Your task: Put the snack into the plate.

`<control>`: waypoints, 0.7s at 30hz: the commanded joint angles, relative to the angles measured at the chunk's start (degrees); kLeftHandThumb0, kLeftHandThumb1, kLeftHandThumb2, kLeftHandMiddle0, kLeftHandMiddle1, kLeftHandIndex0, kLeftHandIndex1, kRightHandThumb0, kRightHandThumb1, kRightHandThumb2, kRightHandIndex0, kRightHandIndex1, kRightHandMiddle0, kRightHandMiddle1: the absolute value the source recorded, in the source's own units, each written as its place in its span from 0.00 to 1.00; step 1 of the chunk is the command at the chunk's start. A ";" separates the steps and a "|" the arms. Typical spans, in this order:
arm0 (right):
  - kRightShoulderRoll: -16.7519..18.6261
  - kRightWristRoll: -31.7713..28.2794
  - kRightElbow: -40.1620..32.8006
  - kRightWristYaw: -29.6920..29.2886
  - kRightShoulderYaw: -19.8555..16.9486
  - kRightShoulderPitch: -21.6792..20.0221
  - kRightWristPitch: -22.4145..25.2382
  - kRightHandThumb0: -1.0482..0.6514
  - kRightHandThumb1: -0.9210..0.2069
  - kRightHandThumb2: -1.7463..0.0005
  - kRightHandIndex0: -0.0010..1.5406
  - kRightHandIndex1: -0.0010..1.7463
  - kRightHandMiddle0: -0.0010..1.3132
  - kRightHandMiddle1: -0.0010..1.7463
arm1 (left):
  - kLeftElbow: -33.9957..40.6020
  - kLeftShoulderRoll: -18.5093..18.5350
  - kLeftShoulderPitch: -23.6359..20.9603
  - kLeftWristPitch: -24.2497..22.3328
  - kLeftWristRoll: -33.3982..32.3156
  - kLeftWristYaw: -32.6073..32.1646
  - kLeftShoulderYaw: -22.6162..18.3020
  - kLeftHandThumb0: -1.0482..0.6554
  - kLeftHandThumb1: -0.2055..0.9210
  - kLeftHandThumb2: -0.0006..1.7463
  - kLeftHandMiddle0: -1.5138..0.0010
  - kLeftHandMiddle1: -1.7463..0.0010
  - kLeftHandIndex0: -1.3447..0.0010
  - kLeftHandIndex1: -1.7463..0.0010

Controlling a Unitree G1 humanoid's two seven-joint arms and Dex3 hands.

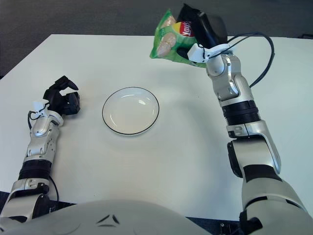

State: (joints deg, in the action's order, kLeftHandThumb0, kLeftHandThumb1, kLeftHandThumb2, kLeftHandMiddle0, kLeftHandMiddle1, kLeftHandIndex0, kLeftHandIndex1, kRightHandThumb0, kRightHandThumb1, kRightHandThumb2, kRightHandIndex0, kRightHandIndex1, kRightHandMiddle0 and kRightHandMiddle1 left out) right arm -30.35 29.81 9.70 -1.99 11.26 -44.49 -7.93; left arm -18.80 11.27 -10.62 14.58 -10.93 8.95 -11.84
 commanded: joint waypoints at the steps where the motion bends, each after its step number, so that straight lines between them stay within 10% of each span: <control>1: 1.86 -0.58 -4.03 2.79 0.78 1.34 0.43 0.62 0.85 0.03 0.59 0.95 0.50 1.00 | -4.81 -3.91 5.22 0.54 -0.57 -0.11 0.31 0.31 0.37 0.83 0.14 0.00 0.48 0.00; 21: 12.01 -1.77 -5.00 12.50 5.80 -1.16 -0.57 0.62 0.88 0.00 0.57 1.00 0.53 1.00 | -3.61 -4.94 5.78 0.75 -0.68 -0.44 0.72 0.31 0.37 0.83 0.14 0.00 0.48 0.00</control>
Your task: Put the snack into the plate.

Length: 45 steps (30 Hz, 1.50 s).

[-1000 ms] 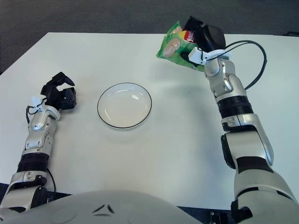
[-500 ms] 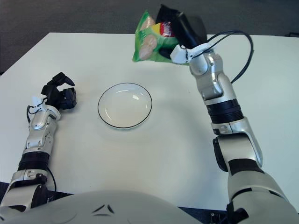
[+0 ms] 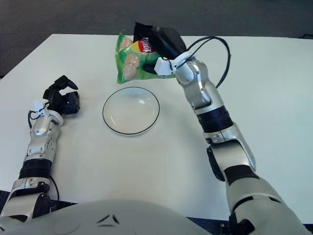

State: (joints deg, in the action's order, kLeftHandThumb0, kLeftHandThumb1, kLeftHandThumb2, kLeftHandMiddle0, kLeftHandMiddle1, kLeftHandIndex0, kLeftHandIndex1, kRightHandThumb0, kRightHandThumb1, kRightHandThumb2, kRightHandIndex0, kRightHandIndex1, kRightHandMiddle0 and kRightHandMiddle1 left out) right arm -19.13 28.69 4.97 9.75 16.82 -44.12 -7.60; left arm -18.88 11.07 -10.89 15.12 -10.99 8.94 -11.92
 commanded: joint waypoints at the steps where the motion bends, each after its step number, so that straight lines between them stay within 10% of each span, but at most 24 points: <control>1: 0.77 -0.79 -0.33 1.00 0.09 -1.43 -1.15 0.62 0.87 0.00 0.57 1.00 0.53 1.00 | -3.40 -4.86 6.08 0.19 -0.53 -0.53 0.90 0.31 0.37 0.83 0.14 0.00 0.48 0.00; 10: 2.66 -5.11 3.06 2.21 0.19 0.06 -9.37 0.62 0.87 0.00 0.57 1.00 0.53 1.00 | -2.30 -5.41 6.46 -0.22 0.51 -2.02 1.21 0.31 0.37 0.83 0.13 0.00 0.48 0.00; 30: 3.02 -8.05 0.65 10.38 2.07 1.92 -11.73 0.62 0.87 0.00 0.57 1.00 0.52 1.00 | 0.53 -6.68 7.70 -1.17 0.70 -3.80 2.81 0.31 0.38 0.82 0.13 0.00 0.48 0.00; 45: -1.64 -11.23 -11.83 28.06 3.71 6.39 4.67 0.62 0.80 0.08 0.54 0.97 0.51 0.94 | 1.11 -6.78 7.85 -1.92 -0.97 -2.73 2.69 0.31 0.38 0.82 0.13 0.00 0.48 0.00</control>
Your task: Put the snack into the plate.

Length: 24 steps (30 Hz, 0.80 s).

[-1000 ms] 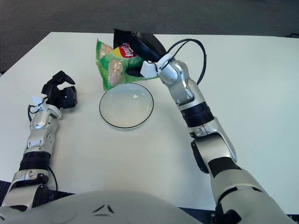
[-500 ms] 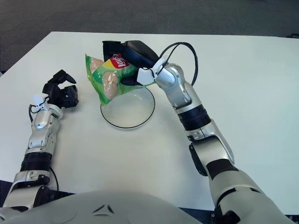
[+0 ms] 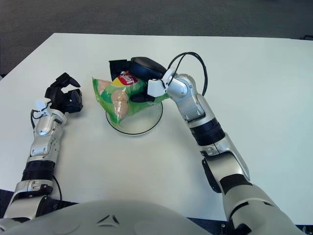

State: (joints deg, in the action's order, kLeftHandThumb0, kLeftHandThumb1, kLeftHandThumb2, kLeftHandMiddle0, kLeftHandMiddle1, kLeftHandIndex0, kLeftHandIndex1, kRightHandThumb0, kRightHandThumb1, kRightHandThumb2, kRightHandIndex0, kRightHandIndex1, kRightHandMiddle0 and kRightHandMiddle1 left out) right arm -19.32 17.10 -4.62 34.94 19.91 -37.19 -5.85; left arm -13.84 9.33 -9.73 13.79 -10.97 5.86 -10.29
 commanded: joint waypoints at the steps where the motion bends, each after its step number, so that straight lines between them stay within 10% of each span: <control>1: -2.16 1.00 -2.74 4.37 1.13 -0.84 4.38 0.62 0.77 0.10 0.52 0.98 0.51 0.92 | -3.94 -5.09 6.67 -0.62 -1.12 0.34 1.04 0.31 0.38 0.82 0.13 0.00 0.48 0.00; 11: -5.00 2.82 -4.53 10.15 2.59 -1.33 10.28 0.62 0.54 0.27 0.40 1.00 0.38 0.90 | -3.76 -5.11 6.68 -0.69 -0.75 -0.26 1.20 0.31 0.38 0.82 0.13 0.00 0.48 0.00; 17: -6.17 1.34 -4.00 14.85 3.30 -2.64 12.47 0.62 0.13 0.62 0.18 0.95 0.21 0.94 | -3.67 -4.95 6.64 -1.17 -0.77 -0.12 1.25 0.31 0.37 0.83 0.13 0.00 0.47 0.00; 20: -7.15 1.42 -2.89 15.22 3.45 -2.43 9.81 0.52 0.45 0.42 0.08 0.83 0.07 0.87 | -3.52 -4.95 6.67 -1.38 -0.76 -0.21 1.26 0.31 0.36 0.83 0.13 0.00 0.47 0.00; 24: -7.19 1.59 -2.60 15.35 3.37 -3.05 9.09 0.45 0.59 0.35 0.03 0.74 0.02 0.78 | -3.29 -5.17 6.75 -1.36 -0.41 -0.74 1.33 0.31 0.36 0.83 0.13 0.00 0.47 0.00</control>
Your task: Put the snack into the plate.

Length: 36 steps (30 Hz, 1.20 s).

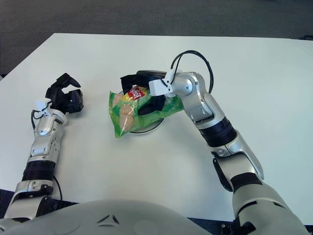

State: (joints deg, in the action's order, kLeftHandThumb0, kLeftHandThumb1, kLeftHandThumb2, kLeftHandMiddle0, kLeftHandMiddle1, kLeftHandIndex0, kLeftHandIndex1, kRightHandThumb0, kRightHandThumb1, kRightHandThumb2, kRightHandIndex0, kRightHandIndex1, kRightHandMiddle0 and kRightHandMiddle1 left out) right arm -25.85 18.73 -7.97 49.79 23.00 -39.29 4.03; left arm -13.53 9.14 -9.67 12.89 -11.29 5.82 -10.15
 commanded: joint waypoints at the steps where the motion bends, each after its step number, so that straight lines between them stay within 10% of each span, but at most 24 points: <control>1: -0.71 -0.27 1.06 0.75 0.27 -1.06 -1.13 0.44 0.61 0.35 0.02 0.71 0.01 0.75 | -3.50 -4.98 6.72 -0.51 0.00 -0.78 1.23 0.31 0.36 0.83 0.13 0.00 0.47 0.00; 20: -1.72 -1.76 4.15 4.85 0.22 -3.70 -5.40 0.23 0.49 0.50 0.00 0.22 0.00 0.52 | -3.21 -4.97 6.75 -1.20 -0.65 -0.24 1.15 0.31 0.37 0.83 0.13 0.00 0.47 0.00; 36: -3.42 -4.49 8.83 6.43 -1.77 -8.27 -12.47 0.10 0.29 0.65 0.00 0.02 0.00 0.33 | -3.04 -5.31 6.77 -1.45 -0.79 -0.62 1.19 0.31 0.37 0.83 0.13 0.00 0.48 0.00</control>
State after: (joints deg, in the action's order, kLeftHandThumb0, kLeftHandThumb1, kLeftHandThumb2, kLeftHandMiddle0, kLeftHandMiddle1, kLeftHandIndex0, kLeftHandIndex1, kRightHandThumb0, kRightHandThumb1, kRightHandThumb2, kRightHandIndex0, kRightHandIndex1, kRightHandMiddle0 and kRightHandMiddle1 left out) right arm -28.74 15.44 -0.49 56.32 22.41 -45.08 -6.02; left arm -13.09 8.88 -9.53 11.84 -11.59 5.62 -10.04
